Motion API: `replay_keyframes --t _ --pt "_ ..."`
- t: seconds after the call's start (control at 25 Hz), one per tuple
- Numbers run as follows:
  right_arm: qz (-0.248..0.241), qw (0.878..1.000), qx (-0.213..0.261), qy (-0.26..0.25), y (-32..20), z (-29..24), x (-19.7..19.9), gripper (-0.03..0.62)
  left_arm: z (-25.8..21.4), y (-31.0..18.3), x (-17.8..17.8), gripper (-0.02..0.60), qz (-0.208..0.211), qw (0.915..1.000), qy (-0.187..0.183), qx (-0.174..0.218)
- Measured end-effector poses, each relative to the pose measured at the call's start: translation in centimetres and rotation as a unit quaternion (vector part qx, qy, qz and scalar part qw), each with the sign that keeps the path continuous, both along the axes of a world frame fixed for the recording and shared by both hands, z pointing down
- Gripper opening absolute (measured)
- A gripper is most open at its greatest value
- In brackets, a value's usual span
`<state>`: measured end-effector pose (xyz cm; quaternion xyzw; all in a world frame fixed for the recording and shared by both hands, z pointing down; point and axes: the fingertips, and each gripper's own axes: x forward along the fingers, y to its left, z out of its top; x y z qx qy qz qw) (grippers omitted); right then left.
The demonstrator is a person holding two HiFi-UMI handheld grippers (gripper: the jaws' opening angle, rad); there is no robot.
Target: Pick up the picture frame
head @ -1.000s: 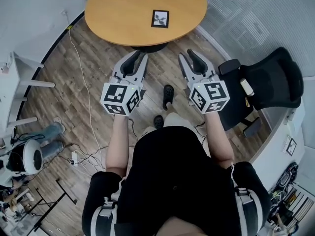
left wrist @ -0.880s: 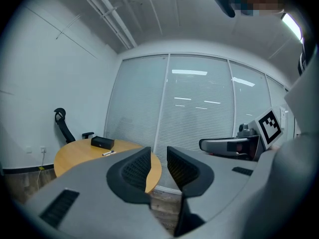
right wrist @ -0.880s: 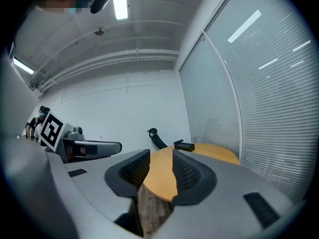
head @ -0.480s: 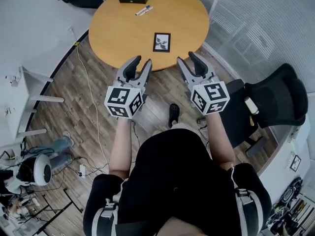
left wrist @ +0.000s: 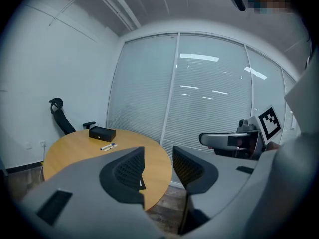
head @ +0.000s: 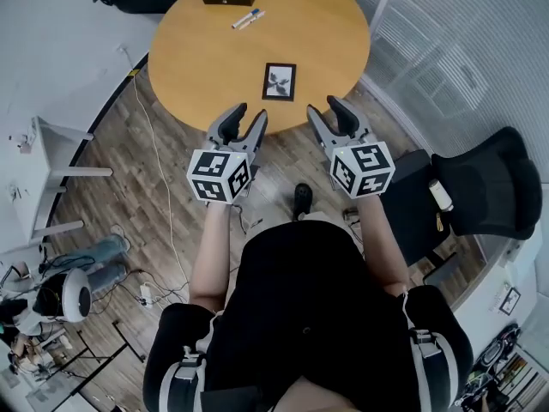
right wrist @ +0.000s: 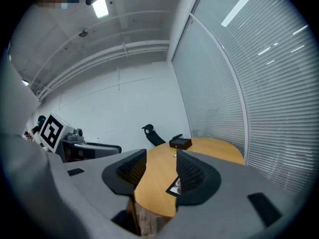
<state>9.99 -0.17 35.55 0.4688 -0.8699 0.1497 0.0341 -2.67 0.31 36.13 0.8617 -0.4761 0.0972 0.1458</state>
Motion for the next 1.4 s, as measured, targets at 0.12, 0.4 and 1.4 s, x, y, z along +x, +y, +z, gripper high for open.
replay_keyframes --t 0.12,0.4,1.4 --pt "-0.005 1.0 -0.016 0.003 -1.7 1.5 0.0 0.209 1.2 -1.5 0.3 0.184 0.0 0.9999 -0.003 -0.014" --pt "-0.011 0.999 -0.051 0.011 -5.7 4.1 -1.4 0.215 3.7 -5.8 -0.9 0.187 -0.004 0.9991 -0.001 -0.043" --pt "0.056 0.976 -0.194 0.083 -23.4 17.1 -7.2 0.207 18.0 -24.1 -4.1 0.192 0.101 0.9723 -0.006 -0.211"
